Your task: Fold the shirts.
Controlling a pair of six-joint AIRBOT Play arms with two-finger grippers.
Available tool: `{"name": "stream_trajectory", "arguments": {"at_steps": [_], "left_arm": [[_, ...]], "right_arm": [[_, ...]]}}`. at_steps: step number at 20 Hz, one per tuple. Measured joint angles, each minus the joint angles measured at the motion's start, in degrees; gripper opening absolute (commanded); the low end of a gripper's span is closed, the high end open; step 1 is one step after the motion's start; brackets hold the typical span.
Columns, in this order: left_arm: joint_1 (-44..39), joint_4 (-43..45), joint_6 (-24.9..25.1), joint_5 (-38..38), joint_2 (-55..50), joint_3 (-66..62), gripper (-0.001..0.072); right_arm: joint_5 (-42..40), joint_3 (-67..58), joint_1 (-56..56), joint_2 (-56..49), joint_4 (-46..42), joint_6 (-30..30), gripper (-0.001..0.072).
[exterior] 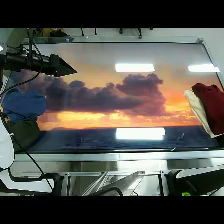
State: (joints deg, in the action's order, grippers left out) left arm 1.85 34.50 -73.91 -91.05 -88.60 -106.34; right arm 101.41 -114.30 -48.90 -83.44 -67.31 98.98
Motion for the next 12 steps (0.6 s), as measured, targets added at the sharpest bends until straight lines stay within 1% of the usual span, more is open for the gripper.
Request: {"name": "stream_trajectory", "arguments": {"at_steps": [2, 5, 9, 12], "left_arm": [[-0.8, 0.2, 0.7, 0.2, 1.5, 1.9, 0.0012], [-3.1, 0.4, 3.1, 2.2, 7.0, 11.4, 0.0012], [-8.3, 3.4, 5.4, 7.0, 19.2, 34.8, 0.0012], [-12.3, 5.9, 5.6, 10.0, 28.1, 51.7, 0.0012]], "right_arm": [[-1.2, 2.6, 6.4, 1.3, 1.9, -0.7, 0.0014], [-6.6, 13.4, 18.8, 7.4, 3.5, -2.4, 0.0014], [-19.0, 40.2, 39.3, 22.3, 4.3, -5.2, 0.0014], [-27.8, 60.7, 52.0, 33.5, 4.4, -5.6, 0.0015]]}}
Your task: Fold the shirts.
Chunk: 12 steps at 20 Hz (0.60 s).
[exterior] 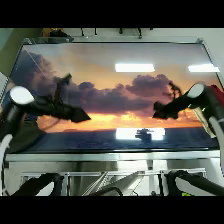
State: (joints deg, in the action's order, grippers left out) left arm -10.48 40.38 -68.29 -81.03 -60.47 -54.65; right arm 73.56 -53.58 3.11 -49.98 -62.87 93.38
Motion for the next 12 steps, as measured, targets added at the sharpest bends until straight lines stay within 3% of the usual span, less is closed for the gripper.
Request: {"name": "stream_trajectory", "arguments": {"at_steps": [4, 12], "left_arm": [[-4.7, 1.3, -1.7, 5.1, 9.8, 15.6, 0.0012], [-7.2, 1.9, -5.2, 9.9, 21.9, 25.9, 0.0013]], "right_arm": [[-6.0, 14.2, 7.9, 7.5, 0.0, 1.1, 0.0016], [-8.6, 19.3, 10.7, 10.1, 1.4, 1.5, 0.0015]]}}
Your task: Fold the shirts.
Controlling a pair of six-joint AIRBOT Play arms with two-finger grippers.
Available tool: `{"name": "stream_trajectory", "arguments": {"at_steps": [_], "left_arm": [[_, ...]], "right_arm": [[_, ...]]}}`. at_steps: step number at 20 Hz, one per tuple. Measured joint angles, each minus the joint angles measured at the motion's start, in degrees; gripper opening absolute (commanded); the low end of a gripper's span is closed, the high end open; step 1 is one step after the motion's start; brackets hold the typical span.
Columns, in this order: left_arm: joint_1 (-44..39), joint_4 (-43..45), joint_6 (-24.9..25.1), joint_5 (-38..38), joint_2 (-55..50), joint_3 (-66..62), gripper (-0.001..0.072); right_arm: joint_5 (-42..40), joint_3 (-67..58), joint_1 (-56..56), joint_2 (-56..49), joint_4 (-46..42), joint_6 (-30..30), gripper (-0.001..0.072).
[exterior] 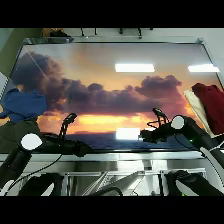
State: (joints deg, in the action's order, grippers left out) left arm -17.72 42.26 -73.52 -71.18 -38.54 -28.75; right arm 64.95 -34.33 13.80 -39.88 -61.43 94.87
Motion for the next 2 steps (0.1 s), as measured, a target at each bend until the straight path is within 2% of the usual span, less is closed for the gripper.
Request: {"name": "stream_trajectory", "arguments": {"at_steps": [2], "left_arm": [[-0.1, 0.1, -0.2, 0.8, 2.2, 0.6, 0.0013]], "right_arm": [[-0.1, 0.2, 0.1, 0.1, 0.0, 0.0, 0.0015]]}}
